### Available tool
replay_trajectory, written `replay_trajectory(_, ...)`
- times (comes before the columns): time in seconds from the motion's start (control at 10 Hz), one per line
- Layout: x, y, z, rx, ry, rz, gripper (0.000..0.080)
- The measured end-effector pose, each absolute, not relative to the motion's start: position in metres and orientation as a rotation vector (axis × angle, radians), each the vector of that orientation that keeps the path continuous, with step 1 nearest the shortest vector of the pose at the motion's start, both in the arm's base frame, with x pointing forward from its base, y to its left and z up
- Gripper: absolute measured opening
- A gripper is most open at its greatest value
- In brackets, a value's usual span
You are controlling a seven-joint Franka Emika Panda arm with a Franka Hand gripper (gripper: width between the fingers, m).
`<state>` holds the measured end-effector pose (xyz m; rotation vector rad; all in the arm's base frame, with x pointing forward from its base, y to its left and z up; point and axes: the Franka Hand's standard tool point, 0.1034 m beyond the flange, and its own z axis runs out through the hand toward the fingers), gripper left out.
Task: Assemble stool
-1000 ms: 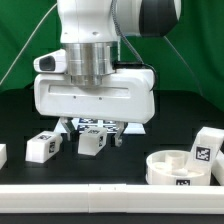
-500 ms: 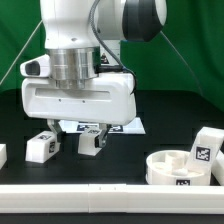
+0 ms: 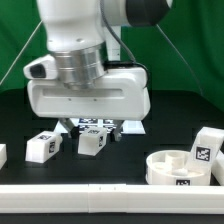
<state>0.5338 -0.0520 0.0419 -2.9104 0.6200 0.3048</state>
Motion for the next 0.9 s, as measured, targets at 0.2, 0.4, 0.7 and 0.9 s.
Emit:
replay_trajectory(0.2,0.521,-0.044,0.040,-2.845,0.560,0.504,0.0649)
replay_trajectory(0.4,0.516,-0.043,0.040,-2.771,0.541,0.689,0.0649)
replay_trajectory(0.7,0.495,-0.041,0.032,-2.682,0.541,0.924,0.0649)
replay_trajectory(0.9,0.490,-0.046,0.029,-2.631,0.534,1.091,0.0649)
